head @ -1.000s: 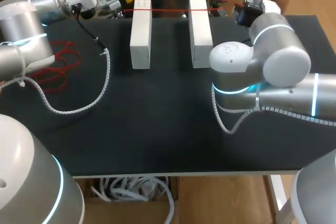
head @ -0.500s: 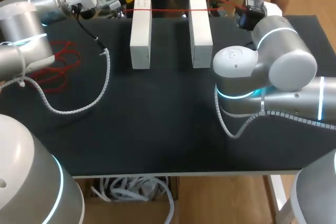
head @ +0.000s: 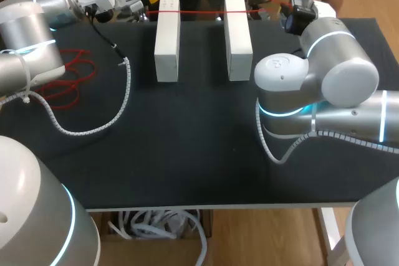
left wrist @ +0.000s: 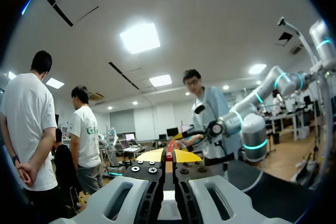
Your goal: Grab the tape and strap the tape.
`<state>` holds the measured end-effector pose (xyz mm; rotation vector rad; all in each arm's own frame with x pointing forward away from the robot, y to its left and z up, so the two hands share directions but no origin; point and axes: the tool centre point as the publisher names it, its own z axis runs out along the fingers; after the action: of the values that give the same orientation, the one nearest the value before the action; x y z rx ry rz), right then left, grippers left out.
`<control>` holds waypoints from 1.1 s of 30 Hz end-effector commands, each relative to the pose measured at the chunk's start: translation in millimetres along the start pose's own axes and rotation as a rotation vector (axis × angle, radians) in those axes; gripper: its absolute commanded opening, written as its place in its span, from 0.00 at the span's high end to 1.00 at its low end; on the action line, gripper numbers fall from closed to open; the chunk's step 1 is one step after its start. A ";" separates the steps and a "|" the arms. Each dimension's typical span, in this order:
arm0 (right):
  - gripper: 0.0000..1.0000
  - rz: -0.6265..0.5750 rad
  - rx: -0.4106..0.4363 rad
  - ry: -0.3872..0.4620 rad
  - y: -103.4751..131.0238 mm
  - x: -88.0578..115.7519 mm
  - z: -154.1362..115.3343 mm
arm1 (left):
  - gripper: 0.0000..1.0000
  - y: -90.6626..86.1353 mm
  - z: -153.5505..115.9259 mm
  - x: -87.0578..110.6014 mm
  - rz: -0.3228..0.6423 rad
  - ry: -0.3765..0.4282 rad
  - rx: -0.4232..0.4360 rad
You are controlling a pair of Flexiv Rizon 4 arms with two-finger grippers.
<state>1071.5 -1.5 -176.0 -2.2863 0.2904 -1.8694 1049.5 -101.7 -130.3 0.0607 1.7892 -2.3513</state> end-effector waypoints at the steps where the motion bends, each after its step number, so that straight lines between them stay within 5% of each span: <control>1: 0.76 -0.005 0.003 -0.009 1.2 3.4 -3.0 | 1.00 -0.2 -0.1 1.2 0.002 -0.003 0.000; 8: 0.80 -0.018 0.006 -0.007 2.8 2.7 -3.3 | 1.00 -0.2 -0.1 1.2 0.002 -0.003 0.000; 11: 1.00 -0.029 0.001 -0.008 3.4 2.5 -1.8 | 1.00 -0.2 -0.1 1.2 0.002 -0.003 0.000; 14: 1.00 -0.060 -0.021 -0.018 4.5 3.3 -0.8 | 1.00 -0.2 -0.1 1.2 0.002 -0.003 0.000; 18: 1.00 -0.238 -0.076 -0.005 5.5 2.8 -0.4 | 1.00 -0.2 -0.1 1.2 0.002 -0.003 0.000; 21: 1.00 -0.388 -0.097 -0.073 6.7 1.2 -1.3 | 1.00 -0.2 -0.1 1.2 0.002 -0.003 0.000; 25: 1.00 -0.501 0.010 -0.285 9.8 8.9 -12.4 | 1.00 -0.2 -0.1 1.2 0.002 -0.003 0.000; 33: 1.00 -0.501 0.010 -0.285 9.8 8.9 -12.4 | 1.00 -0.2 -0.1 1.2 0.002 -0.003 0.000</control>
<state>1062.1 -3.2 -184.9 -2.6418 -0.3014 -1.9319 1049.6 -101.9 -130.4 0.0601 1.7890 -2.3511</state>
